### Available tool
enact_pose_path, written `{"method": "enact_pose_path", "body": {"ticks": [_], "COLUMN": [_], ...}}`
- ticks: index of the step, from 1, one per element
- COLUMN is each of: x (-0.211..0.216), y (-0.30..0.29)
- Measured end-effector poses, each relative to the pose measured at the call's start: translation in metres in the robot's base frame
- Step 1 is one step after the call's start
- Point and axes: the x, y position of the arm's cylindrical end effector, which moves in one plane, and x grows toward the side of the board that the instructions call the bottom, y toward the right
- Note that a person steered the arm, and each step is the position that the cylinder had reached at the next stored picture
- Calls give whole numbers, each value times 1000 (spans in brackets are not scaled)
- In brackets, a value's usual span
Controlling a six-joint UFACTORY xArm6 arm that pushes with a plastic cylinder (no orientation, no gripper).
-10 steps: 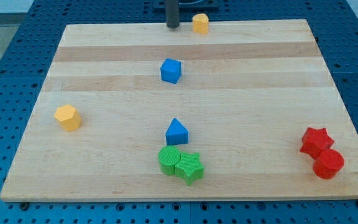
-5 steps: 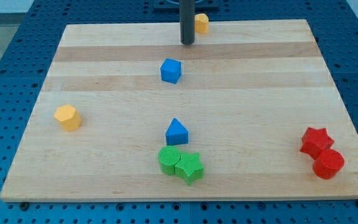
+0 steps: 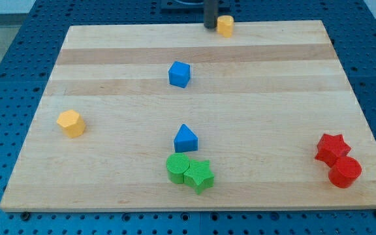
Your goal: Place the heart to the top center
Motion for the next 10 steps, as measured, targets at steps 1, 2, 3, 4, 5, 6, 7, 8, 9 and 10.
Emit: {"method": "enact_pose_path", "body": {"ticks": [1,2,3,4,5,6,7,8,9,10], "x": [33,68,102,107,80,54,36,34,34,37], "y": [7,16,27,83,120,121,121,108,84,63]}}
